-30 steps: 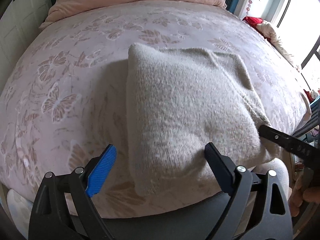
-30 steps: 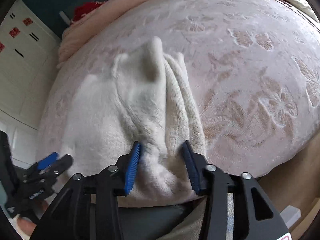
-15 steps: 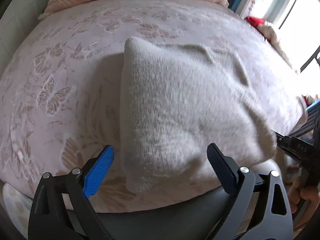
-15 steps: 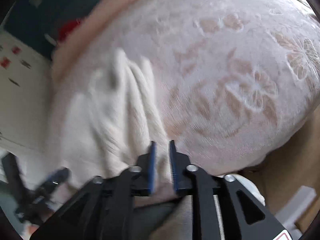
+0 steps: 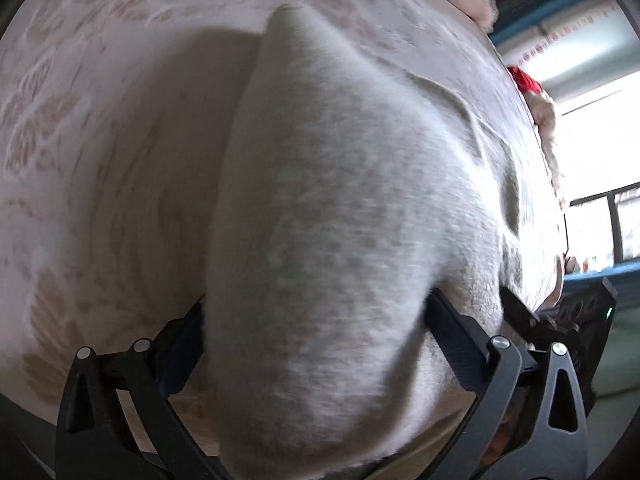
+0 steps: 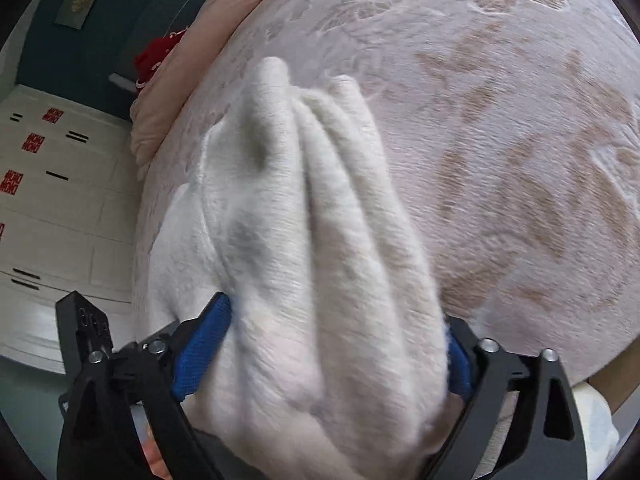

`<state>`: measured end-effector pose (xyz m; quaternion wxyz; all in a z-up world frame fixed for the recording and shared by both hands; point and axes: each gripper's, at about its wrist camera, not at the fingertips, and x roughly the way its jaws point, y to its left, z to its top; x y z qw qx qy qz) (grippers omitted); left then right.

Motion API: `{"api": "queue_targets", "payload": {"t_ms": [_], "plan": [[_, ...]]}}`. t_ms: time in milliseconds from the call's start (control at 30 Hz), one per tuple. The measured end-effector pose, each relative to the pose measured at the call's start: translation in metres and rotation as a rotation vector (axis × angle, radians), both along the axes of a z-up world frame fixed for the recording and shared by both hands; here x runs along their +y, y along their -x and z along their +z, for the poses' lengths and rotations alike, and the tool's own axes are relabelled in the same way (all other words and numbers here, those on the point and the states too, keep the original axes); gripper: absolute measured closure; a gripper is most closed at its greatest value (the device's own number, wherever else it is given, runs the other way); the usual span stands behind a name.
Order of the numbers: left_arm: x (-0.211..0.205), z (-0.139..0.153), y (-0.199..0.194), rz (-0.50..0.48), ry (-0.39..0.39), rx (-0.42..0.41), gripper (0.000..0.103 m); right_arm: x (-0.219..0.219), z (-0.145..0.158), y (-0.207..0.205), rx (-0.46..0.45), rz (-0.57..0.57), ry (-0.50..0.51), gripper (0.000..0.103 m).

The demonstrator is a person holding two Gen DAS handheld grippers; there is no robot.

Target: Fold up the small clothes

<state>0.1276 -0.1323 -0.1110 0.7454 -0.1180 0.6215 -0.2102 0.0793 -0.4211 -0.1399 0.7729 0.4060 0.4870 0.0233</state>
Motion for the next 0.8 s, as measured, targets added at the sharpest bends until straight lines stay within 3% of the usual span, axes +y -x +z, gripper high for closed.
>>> {"api": "queue_targets", "payload": {"t_ms": [67, 133, 200, 300, 533, 800], "plan": [[-0.007, 0.011, 0.002, -0.031, -0.043, -0.039, 0.027, 0.003, 0.008, -0.002, -0.002, 0.0, 0.009, 0.06], [-0.011, 0.026, 0.005, -0.058, -0.069, -0.074, 0.048, 0.009, 0.027, -0.003, -0.031, 0.009, 0.063, 0.064], [-0.014, 0.047, 0.009, -0.093, -0.078, -0.113, 0.053, 0.018, 0.048, -0.003, -0.071, 0.005, 0.076, 0.066], [-0.017, 0.079, 0.018, -0.126, -0.105, -0.19, 0.054, 0.027, 0.083, 0.008, -0.125, -0.002, 0.113, 0.066], [-0.009, 0.152, 0.048, -0.171, -0.082, -0.332, 0.054, 0.032, 0.152, 0.052, -0.256, -0.02, 0.167, 0.066], [0.012, 0.224, 0.082, -0.154, -0.067, -0.498, 0.054, 0.058, 0.224, 0.081, -0.408, -0.003, 0.256, 0.066]]}}
